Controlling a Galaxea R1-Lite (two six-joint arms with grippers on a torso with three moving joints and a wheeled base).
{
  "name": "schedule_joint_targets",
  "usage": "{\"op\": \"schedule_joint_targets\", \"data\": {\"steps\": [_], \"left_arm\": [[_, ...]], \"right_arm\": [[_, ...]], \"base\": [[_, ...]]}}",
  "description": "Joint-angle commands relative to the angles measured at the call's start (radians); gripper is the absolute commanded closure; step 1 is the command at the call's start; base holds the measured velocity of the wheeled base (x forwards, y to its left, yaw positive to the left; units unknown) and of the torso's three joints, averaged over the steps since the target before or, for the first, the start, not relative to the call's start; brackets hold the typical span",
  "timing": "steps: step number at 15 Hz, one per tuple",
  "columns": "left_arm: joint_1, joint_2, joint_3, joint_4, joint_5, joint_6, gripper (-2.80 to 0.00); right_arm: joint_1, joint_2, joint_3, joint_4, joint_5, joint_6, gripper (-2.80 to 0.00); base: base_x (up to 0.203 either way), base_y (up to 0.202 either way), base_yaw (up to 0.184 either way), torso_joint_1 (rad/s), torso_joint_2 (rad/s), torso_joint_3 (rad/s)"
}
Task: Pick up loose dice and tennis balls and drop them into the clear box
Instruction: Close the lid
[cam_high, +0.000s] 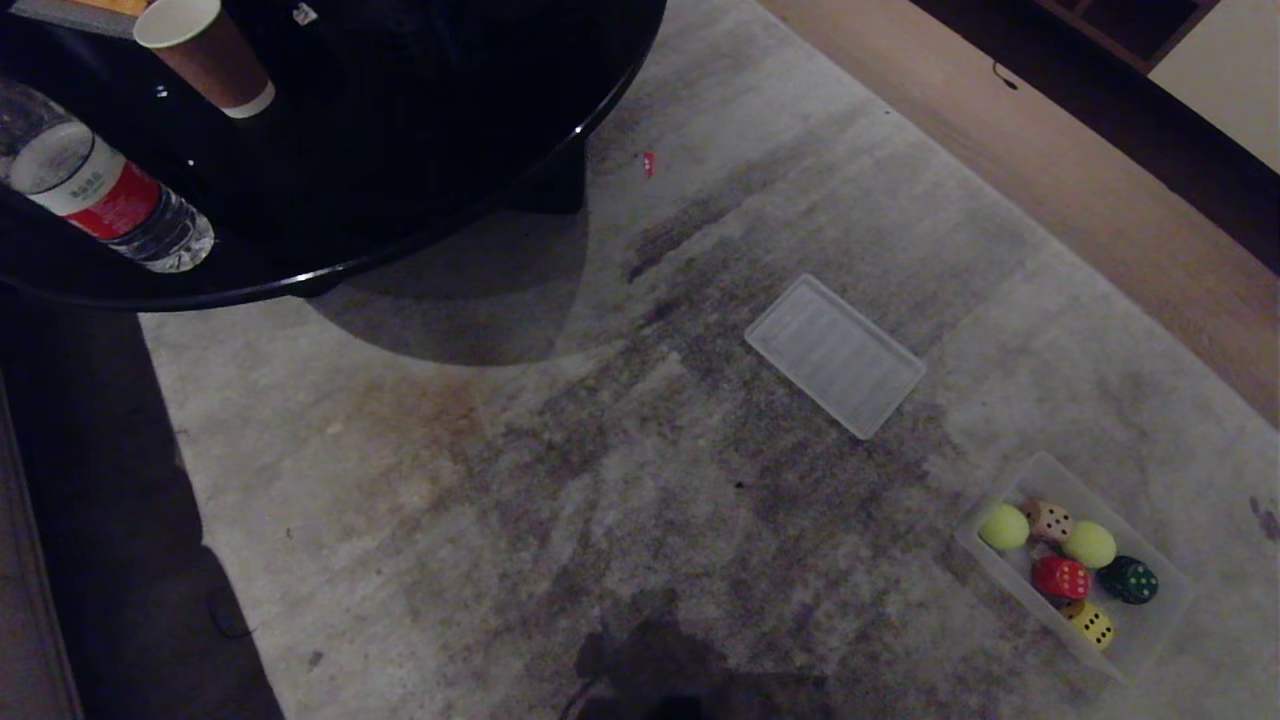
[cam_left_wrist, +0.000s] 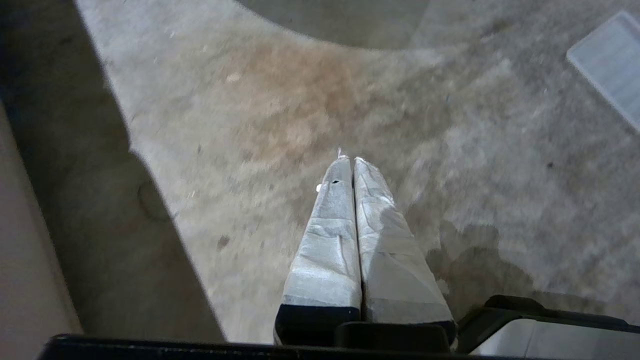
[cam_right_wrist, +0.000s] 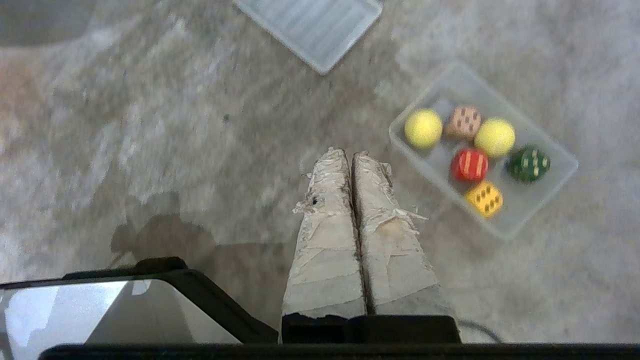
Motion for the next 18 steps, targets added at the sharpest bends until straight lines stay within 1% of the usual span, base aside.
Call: {"op": "schedule_joint_targets", "data": {"steps": [1,6,12,18], "left_arm": [[0.0,0.002,0.002,0.0,0.001,-0.001,0.0],[0.0,0.002,0.002,0.001,0.003,-0.007,0.0],[0.0,0.002,0.002,-0.001,0.004,-0.01,0.0],[0.0,0.002,0.002,0.001,0.003,-0.008,0.0]], "right_arm": [[0.001,0.001,0.0,0.001,0.0,0.001,0.0],[0.0,0.001,0.0,0.001,0.0,0.001,0.0],[0.001,0.001,0.0,0.001,0.0,0.003,0.0],[0.0,0.001,0.0,0.001,-0.002,0.003,0.0]], "base": [[0.18,0.0,0.001,0.002,0.01,0.002],[0.165,0.0,0.001,0.001,0.0,0.003],[0.0,0.0,0.0,0.001,0.0,-0.005],[0.0,0.0,0.0,0.004,0.0,-0.169]]}}
